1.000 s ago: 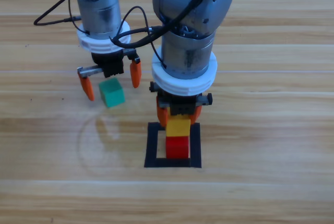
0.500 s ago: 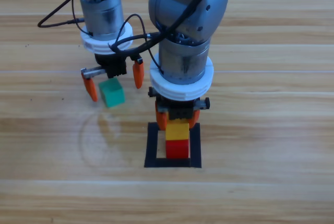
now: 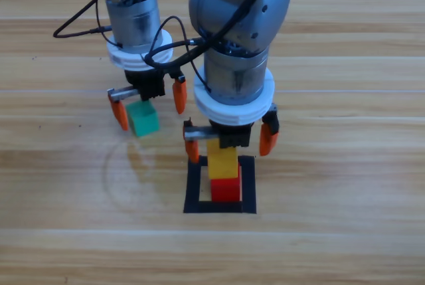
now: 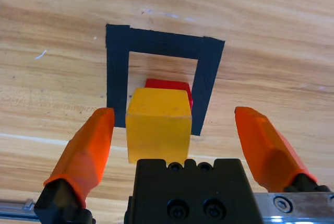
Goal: Stack the blocks in the rectangular block: red at the bottom, yellow in the middle, green on top
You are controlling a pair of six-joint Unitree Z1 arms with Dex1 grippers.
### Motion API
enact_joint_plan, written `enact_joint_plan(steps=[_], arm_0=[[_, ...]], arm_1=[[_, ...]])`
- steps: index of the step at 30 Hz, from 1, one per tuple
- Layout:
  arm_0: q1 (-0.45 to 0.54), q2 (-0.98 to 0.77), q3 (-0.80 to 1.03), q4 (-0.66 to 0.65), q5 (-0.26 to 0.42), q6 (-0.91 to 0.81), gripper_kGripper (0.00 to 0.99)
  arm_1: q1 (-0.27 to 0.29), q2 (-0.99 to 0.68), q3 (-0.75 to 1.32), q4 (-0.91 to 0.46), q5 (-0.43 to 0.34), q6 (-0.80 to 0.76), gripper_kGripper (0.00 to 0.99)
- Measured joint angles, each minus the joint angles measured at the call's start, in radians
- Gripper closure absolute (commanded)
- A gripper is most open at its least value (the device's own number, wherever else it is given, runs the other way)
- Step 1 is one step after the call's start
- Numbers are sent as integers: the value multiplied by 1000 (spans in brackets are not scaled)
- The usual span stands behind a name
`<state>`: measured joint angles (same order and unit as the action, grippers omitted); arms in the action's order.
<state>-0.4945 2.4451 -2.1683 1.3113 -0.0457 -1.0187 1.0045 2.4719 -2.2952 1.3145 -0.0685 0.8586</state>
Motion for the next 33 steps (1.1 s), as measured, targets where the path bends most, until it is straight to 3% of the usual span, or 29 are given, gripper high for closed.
enact_joint_plan(steps=[5,10,13,15,17,19,21,23,26,29,30,33], arm_0=[[0,17,-8,0,0,1,1],[0,36,-17,0,0,5,4],[1,39,-23,0,0,5,59],[1,39,-23,-1,0,9,136],[3,39,-23,-1,0,13,198],[6,40,-23,-2,0,18,225],[10,40,-23,-2,0,23,226],[17,40,-17,-7,0,29,257],[18,36,-7,-22,0,43,501],[19,33,5,-35,0,75,904],[21,26,18,-37,2,88,990],[29,-8,85,-37,24,147,990]], arm_1=[[15,-55,0,3,-107,-17,0],[35,-209,15,3,-151,-61,2],[44,-316,102,-27,-162,-140,2],[46,-425,298,-162,-161,-281,2],[41,-509,484,-322,-108,-369,2],[24,-625,768,-589,22,-510,2],[5,-745,1022,-790,100,-689,2],[-16,-845,1125,-832,107,-809,4],[-40,-930,1130,-836,107,-864,4],[-56,-928,1129,-802,107,-940,4],[-59,-921,1129,-777,109,-946,4],[-62,-911,1129,-764,115,-953,4]])
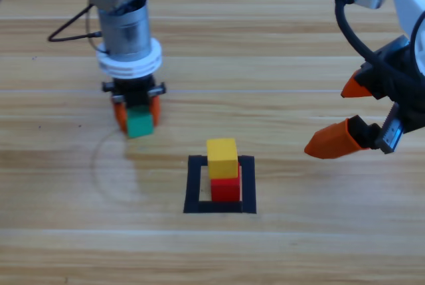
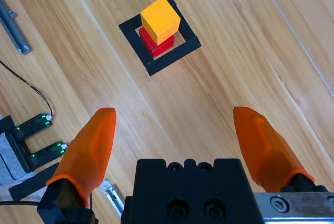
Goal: Stack the blocks in the rectangular block: red at the bottom, yellow in the middle, green on top
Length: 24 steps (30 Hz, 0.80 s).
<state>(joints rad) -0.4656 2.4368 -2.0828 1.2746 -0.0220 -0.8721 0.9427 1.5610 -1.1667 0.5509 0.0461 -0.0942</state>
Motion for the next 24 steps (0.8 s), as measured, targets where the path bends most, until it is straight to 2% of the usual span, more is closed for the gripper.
enact_joint_plan(steps=[4,10,13,17,24], arm_0=[[24,-20,23,9,12,101,990],[17,-84,-90,84,12,281,990],[-8,-113,-165,131,9,356,990],[-72,-149,-157,132,-41,443,990],[-175,-149,-143,132,-89,536,990]], arm_1=[[-1,0,0,0,19,0,4],[-1,0,0,4,23,0,4],[-1,0,0,4,23,0,4],[-1,0,0,13,23,-2,4],[-1,0,0,29,23,-3,4]])
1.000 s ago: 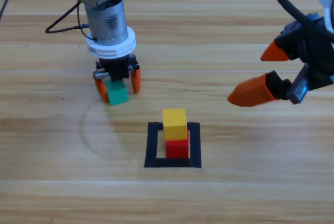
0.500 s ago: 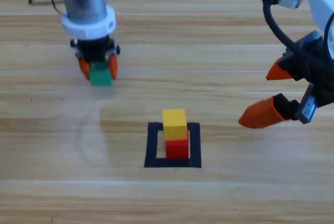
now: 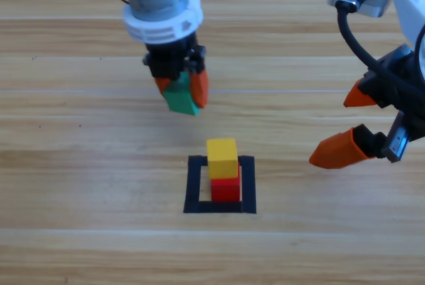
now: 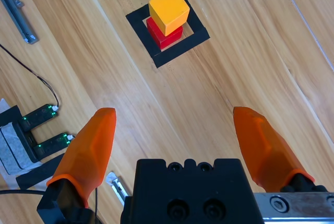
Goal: Stack the blocks in the rectangular block: red at the bottom, yellow in the middle, green on top
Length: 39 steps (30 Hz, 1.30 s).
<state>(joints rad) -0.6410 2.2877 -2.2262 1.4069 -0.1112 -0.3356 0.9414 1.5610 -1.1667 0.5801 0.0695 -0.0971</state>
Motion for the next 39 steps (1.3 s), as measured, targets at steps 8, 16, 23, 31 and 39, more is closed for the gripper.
enact_joint_plan(steps=[8,16,23,31,39], arm_0=[[-48,0,28,0,-7,-22,990],[-60,-25,32,0,13,-231,990],[-114,-149,66,1,59,-477,990],[-192,-132,99,1,89,-518,990],[-195,-69,99,1,110,-512,990]], arm_1=[[0,0,0,4,0,-4,4],[0,0,0,8,0,-6,4],[0,0,0,9,1,-30,4],[0,0,0,19,18,-48,4],[0,0,0,28,41,-62,4]])
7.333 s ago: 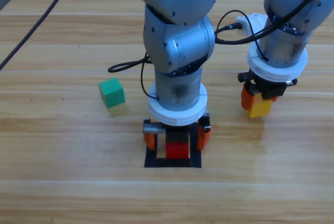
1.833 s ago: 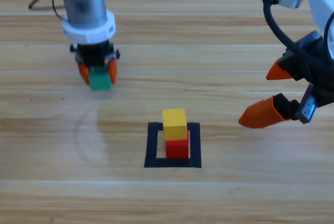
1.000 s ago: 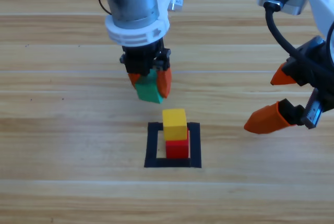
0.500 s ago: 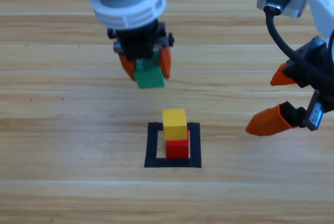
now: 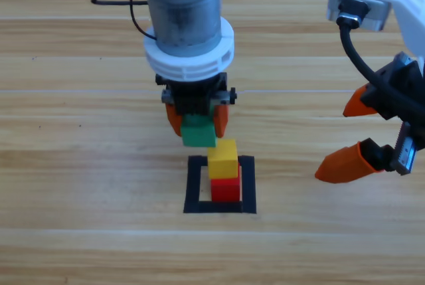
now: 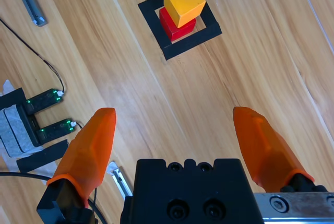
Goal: Stack the blocks in the rectangular block: red at the bottom, yellow in the middle, green on top
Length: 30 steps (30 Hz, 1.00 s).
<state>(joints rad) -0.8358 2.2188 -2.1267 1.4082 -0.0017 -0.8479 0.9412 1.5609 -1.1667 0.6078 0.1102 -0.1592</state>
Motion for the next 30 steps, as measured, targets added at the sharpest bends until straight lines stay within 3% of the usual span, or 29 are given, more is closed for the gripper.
enact_joint_plan(steps=[30], arm_0=[[-45,58,-55,0,23,0,990]], arm_1=[[0,0,0,7,12,-15,4]])
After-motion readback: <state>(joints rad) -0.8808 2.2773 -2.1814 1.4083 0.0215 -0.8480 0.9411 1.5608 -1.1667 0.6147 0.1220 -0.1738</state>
